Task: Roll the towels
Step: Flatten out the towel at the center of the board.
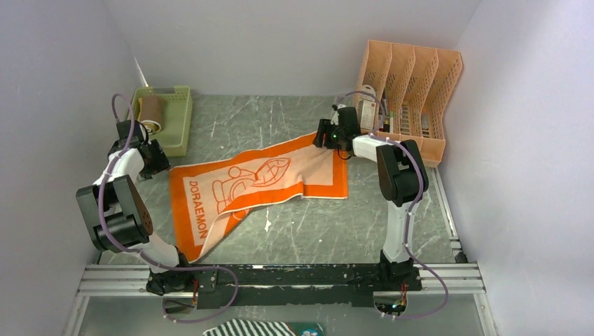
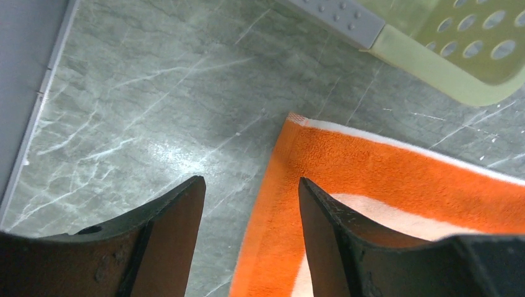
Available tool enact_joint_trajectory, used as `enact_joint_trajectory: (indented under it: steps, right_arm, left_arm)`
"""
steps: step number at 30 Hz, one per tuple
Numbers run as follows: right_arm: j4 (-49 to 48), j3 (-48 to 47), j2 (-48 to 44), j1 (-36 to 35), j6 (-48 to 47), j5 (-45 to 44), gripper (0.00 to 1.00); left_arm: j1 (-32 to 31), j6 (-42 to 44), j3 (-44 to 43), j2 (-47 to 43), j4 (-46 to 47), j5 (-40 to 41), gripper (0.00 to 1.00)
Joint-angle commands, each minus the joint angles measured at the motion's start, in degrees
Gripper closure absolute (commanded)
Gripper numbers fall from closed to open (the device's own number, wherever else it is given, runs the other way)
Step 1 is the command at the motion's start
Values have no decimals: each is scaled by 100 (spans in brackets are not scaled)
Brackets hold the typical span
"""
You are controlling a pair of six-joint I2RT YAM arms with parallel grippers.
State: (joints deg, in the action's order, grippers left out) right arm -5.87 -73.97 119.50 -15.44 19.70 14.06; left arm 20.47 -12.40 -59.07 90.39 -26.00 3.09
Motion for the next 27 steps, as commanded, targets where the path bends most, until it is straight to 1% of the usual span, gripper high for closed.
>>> enact_joint_trajectory:
  steps: [1, 5, 6, 11, 18, 27]
  right_arm:
    - [1063, -46, -44, 274, -153, -1445, 39]
    - [1008, -58, -103, 287, -92, -1245, 39]
    - [989, -44, -95, 288, -78, -1195, 39]
    - [851, 69, -151, 292, -35, -943, 39]
    - [714, 119, -258, 284, 4, -621, 40]
    - [683, 138, -278, 279, 3, -431, 40]
  left_arm:
    - [39, 83, 80, 252, 33, -486, 33]
    - [-19, 149, 45, 632, 33, -1041, 39]
    - [-61, 166, 45, 704, 27, -1073, 41]
    - [-228, 164, 21, 981, 70, -918, 42]
    - [-235, 57, -185, 1197, 389, -953, 43]
    - [-233, 16, -558, 1517, 412, -1025, 46]
